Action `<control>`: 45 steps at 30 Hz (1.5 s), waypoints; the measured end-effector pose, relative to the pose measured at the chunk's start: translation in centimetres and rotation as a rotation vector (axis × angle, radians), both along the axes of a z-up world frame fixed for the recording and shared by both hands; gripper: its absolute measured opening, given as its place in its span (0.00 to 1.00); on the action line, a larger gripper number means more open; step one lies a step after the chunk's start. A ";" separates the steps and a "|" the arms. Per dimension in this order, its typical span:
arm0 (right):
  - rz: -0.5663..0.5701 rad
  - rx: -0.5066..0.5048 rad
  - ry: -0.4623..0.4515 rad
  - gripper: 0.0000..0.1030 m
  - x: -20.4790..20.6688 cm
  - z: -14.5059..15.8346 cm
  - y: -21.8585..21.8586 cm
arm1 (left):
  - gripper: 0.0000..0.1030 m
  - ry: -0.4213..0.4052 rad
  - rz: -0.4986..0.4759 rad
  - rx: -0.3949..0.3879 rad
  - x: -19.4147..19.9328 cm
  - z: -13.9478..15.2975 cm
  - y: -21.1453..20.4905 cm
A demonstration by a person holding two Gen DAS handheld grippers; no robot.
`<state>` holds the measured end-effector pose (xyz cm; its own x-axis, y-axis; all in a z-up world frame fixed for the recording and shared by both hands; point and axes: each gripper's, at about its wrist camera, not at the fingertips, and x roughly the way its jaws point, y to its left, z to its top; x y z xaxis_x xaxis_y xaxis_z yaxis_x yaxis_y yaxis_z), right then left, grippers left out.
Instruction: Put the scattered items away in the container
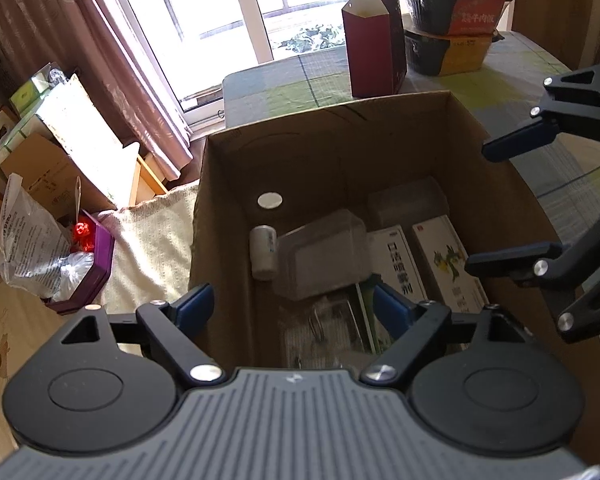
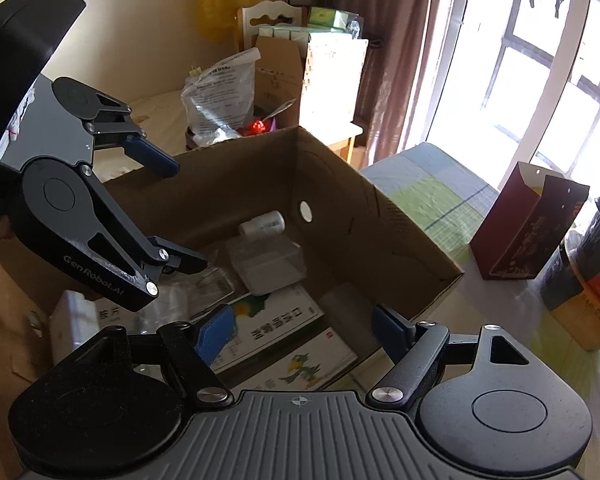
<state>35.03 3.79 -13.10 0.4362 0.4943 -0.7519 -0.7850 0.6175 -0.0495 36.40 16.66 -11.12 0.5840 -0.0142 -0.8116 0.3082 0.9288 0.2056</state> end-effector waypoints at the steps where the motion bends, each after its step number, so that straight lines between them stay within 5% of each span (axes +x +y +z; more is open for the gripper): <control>1: -0.005 0.003 0.004 0.82 -0.2 0.1 0.0 | 0.83 0.003 0.006 -0.001 -0.2 0.1 0.0; 4: -0.025 0.017 -0.020 0.98 -1.2 0.6 -0.1 | 0.83 0.007 0.012 0.013 -1.0 0.5 0.0; 33: -0.190 0.144 0.055 1.00 -10.9 5.5 -1.7 | 0.92 -0.091 0.216 0.000 -11.9 6.7 2.5; 39: -0.226 0.135 0.035 1.00 -13.0 6.8 -1.5 | 0.95 -0.113 0.277 -0.065 -14.1 8.8 3.5; 45: -0.263 0.113 0.000 1.00 -15.1 7.8 -1.4 | 0.95 -0.115 0.323 -0.032 -16.2 9.9 3.2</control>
<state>19.90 2.39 -5.29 0.5604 0.4453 -0.6984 -0.5974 0.8013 0.0316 20.19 19.90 -1.24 0.6504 0.1621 -0.7421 -0.0266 0.9812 0.1910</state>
